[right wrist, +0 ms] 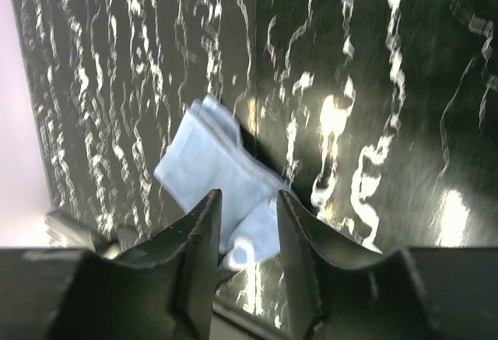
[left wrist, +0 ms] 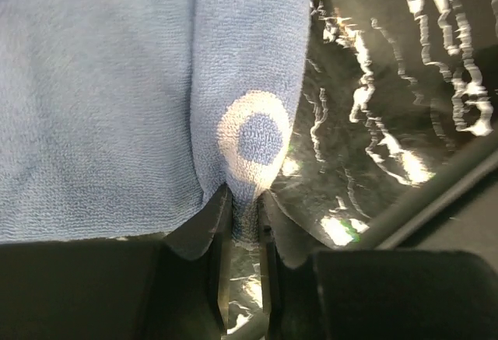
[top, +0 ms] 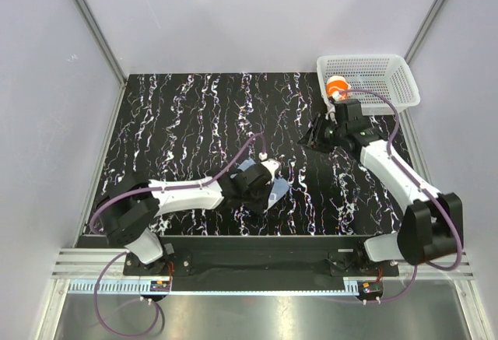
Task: Roll the towels
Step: Roll the towel
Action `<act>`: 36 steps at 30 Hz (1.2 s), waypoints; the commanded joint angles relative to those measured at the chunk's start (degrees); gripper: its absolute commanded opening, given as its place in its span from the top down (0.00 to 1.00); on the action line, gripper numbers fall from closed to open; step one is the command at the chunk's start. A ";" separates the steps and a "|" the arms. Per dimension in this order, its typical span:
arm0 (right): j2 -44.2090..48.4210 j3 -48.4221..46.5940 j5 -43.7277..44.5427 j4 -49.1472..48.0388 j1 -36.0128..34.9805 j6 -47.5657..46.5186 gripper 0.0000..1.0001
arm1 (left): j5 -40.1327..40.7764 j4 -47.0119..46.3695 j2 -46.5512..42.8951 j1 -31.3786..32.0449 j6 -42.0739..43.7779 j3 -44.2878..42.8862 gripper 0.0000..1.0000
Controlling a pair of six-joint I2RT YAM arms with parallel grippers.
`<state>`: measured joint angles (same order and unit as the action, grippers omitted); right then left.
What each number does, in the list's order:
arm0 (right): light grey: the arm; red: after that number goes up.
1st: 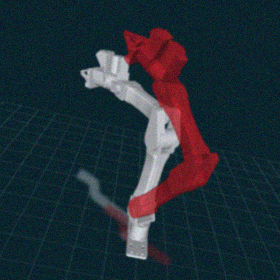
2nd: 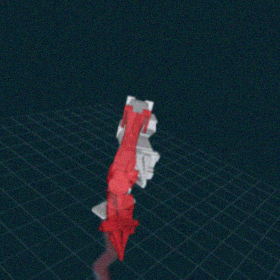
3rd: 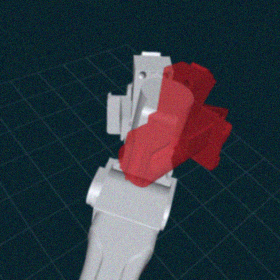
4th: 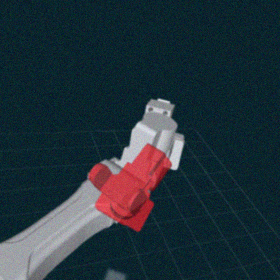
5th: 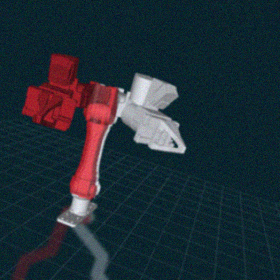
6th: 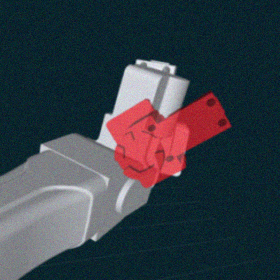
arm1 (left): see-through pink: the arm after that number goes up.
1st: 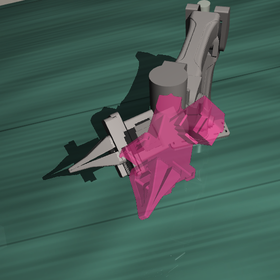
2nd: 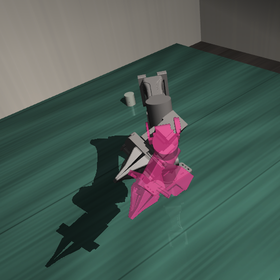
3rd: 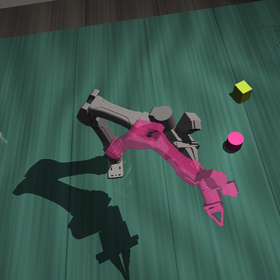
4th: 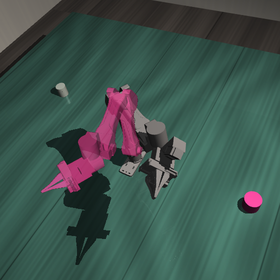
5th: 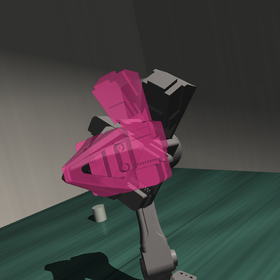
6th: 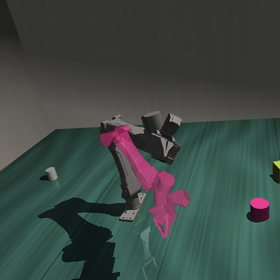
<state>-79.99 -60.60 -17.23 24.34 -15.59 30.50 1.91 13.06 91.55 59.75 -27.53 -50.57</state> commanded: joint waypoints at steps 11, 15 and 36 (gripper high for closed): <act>13.71 17.09 -13.43 -6.39 -0.05 8.17 0.45 | -27.56 -27.64 -6.56 -14.12 -21.32 14.97 1.00; 15.03 19.72 -14.84 -7.55 -0.22 9.40 0.44 | -31.87 -29.58 -6.38 -16.76 -27.39 15.76 1.00; 0.28 20.79 -11.43 -22.32 -11.56 16.17 0.45 | -38.29 -46.62 1.35 -24.06 -43.48 25.60 1.00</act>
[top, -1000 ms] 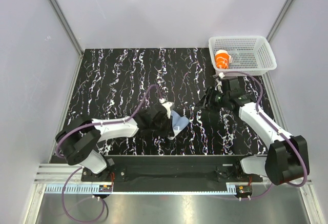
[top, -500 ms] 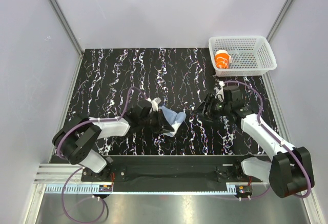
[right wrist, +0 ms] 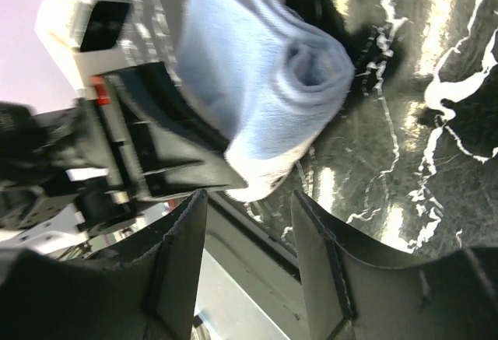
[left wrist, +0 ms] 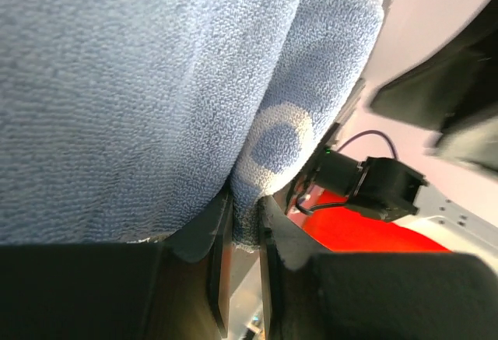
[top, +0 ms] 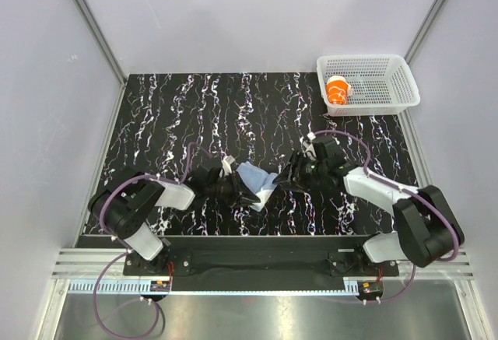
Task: Roll the towels
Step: Roll the towel
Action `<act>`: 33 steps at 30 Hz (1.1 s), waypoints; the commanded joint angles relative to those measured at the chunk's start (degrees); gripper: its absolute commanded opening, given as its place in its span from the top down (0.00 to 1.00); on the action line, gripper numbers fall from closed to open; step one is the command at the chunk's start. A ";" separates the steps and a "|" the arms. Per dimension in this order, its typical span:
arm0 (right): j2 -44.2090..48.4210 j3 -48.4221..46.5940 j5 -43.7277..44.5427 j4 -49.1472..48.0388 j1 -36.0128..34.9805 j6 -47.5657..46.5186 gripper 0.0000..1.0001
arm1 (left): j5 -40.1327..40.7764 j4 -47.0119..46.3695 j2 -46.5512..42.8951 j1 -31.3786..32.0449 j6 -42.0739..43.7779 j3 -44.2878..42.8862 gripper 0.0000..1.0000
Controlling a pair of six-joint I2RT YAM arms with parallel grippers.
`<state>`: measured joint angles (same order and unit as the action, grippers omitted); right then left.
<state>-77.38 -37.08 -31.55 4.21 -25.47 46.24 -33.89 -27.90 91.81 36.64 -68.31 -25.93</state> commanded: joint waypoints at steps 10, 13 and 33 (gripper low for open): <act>-9.10 -7.21 4.13 -3.68 -5.37 0.78 0.48 | -5.40 -8.39 3.64 -3.42 -5.77 1.94 0.99; -10.94 -8.09 3.69 -5.86 -5.55 0.96 0.53 | -7.06 -9.71 4.60 -4.38 -7.18 2.11 0.99; -25.53 -15.04 2.98 -8.08 -7.13 0.70 0.66 | -7.95 0.12 7.06 -6.94 -0.16 -1.40 0.86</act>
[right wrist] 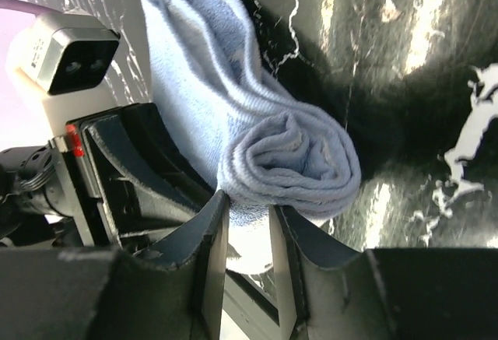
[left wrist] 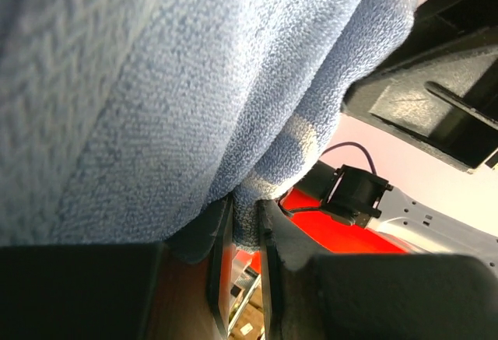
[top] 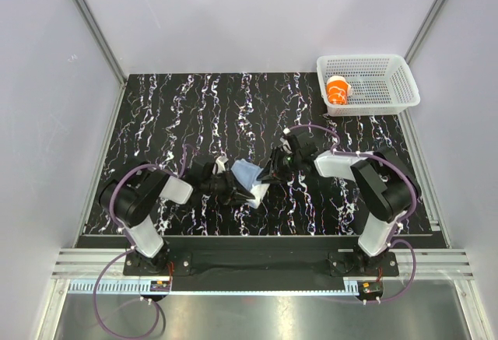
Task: Roll the towels
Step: Roll the towel
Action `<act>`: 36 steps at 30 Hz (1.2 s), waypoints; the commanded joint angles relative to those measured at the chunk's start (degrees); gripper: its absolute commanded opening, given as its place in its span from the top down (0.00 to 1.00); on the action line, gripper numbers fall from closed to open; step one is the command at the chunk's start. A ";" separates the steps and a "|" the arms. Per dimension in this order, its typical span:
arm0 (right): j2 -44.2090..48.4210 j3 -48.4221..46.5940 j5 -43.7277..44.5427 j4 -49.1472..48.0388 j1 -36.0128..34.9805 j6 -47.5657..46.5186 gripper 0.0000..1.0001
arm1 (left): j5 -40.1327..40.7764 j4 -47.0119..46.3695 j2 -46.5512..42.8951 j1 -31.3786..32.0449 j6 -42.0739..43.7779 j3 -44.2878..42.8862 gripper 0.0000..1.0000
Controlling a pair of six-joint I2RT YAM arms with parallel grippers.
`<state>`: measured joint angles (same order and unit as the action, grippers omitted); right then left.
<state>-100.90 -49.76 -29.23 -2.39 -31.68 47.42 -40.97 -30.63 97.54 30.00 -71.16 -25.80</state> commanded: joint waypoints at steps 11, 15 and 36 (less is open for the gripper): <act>-7.20 -4.82 2.69 1.42 -2.24 -1.36 0.67 | 10.18 29.45 -6.03 -0.29 18.85 -10.04 0.55; -7.82 -5.70 3.39 2.13 -3.03 -1.71 0.67 | 18.19 40.02 -11.04 -0.03 24.04 -13.65 0.53; -8.08 -7.81 4.27 6.52 -4.97 -1.98 0.66 | 56.79 57.09 -14.05 21.94 37.76 -26.32 0.42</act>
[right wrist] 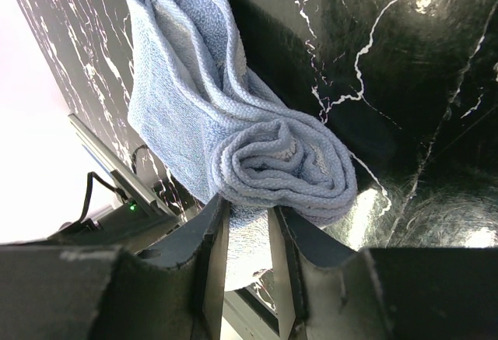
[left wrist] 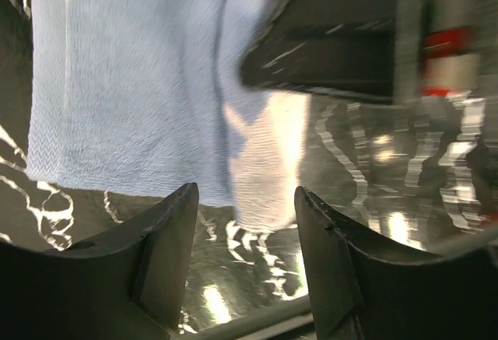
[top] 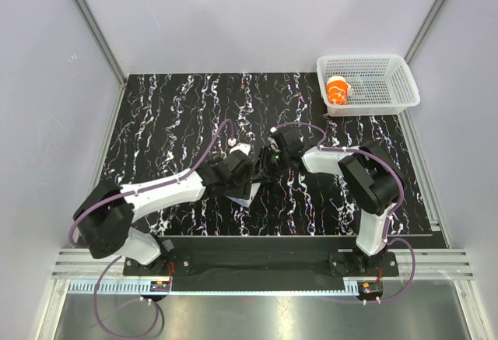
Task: Roll the towels
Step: Roll the towel
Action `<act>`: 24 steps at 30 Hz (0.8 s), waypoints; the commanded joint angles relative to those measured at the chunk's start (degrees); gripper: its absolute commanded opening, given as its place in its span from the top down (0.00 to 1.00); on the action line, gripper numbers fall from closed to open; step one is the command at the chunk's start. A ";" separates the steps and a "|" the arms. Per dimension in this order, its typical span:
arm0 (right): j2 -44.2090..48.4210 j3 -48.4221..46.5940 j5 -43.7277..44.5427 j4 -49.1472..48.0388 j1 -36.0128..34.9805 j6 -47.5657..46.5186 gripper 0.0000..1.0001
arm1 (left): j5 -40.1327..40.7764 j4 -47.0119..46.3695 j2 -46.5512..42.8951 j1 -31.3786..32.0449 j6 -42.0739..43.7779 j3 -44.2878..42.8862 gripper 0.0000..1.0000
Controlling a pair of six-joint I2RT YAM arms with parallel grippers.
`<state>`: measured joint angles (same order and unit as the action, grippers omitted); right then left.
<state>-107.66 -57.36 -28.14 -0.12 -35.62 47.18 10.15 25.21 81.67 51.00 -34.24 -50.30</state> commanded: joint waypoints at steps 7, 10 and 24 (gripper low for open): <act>-1.24 0.15 3.18 4.16 -1.12 -1.83 0.66 | 3.47 -3.05 5.60 1.82 -0.13 -0.50 0.50; -0.63 0.41 3.35 4.16 -1.12 -1.83 0.66 | 2.07 -5.07 7.10 1.82 -0.13 -0.06 0.76; 14.30 -0.82 12.93 17.69 -0.77 -6.66 0.25 | -19.80 -19.66 5.17 -5.91 -3.99 8.81 1.00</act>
<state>-98.67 -57.36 -21.08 11.03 -35.79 43.16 -1.43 10.96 87.96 47.97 -36.47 -44.95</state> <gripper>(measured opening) 0.746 0.036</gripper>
